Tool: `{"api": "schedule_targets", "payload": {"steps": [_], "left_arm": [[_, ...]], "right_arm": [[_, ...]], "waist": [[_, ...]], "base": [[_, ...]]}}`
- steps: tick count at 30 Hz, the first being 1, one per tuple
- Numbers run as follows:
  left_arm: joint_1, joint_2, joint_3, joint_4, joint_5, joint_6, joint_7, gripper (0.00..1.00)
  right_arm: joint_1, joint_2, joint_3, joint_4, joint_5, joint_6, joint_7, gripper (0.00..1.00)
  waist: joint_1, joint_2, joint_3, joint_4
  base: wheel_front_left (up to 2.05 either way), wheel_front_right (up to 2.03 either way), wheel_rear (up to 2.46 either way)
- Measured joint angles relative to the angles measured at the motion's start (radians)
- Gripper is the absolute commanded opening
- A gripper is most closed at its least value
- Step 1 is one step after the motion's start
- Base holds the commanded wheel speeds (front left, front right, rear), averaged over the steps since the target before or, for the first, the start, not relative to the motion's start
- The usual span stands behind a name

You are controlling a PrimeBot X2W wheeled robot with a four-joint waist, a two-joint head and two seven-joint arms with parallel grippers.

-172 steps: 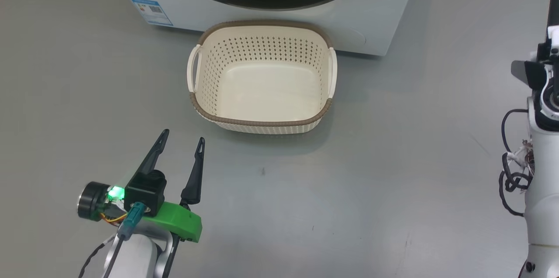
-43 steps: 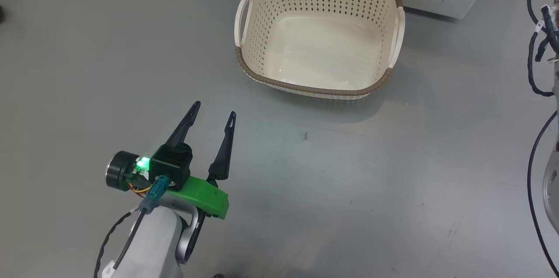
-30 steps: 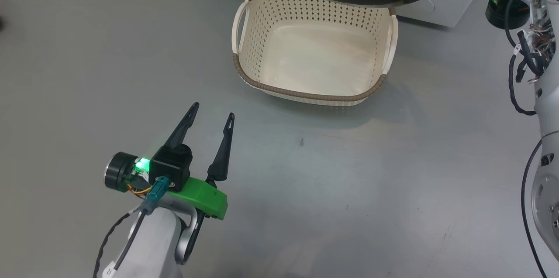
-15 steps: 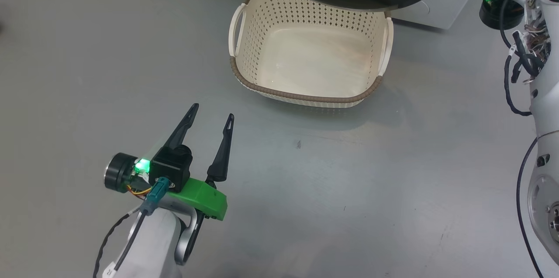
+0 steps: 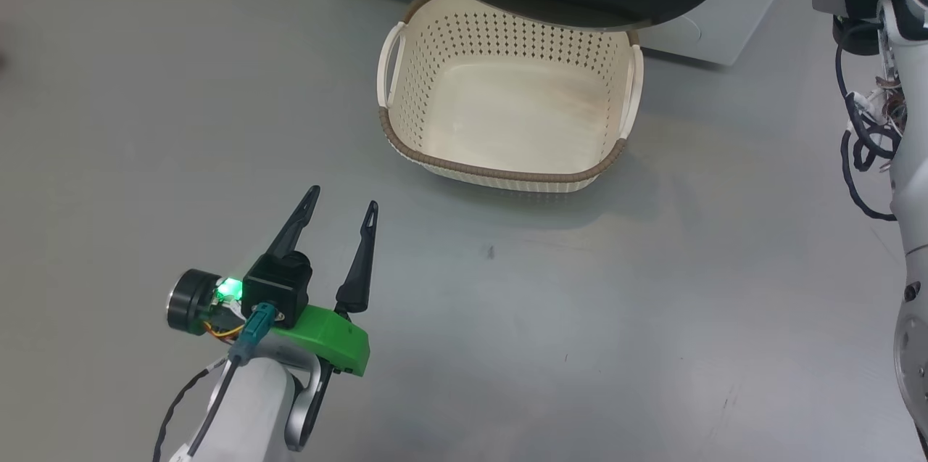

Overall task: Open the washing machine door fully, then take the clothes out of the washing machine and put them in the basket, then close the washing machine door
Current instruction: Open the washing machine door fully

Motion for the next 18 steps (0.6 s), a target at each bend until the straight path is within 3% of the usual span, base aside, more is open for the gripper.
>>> {"api": "schedule_targets", "payload": {"steps": [5, 13, 18], "left_arm": [[0.016, 0.001, 0.014, 0.01, 0.004, 0.001, 0.0, 1.0], [0.046, 0.001, 0.042, 0.012, 0.018, 0.012, 0.0, 1.0], [0.064, 0.01, 0.071, 0.011, 0.02, 0.02, 0.0, 1.0]], "right_arm": [[0.04, -0.032, 0.051, -0.024, -0.087, 0.056, -0.05, 0.0], [0.129, -0.093, 0.163, -0.096, -0.255, 0.073, -0.151, 0.0], [0.202, -0.099, 0.229, -0.159, -0.348, 0.073, -0.25, 0.0]], "waist": [[0.0, 0.0, -0.03, -0.01], [0.0, 0.0, -0.083, -0.042], [0.0, 0.0, -0.11, -0.074]], "base": [[0.0, 0.0, 0.0], [0.0, 0.0, 0.0], [0.0, 0.0, 0.0]]}}
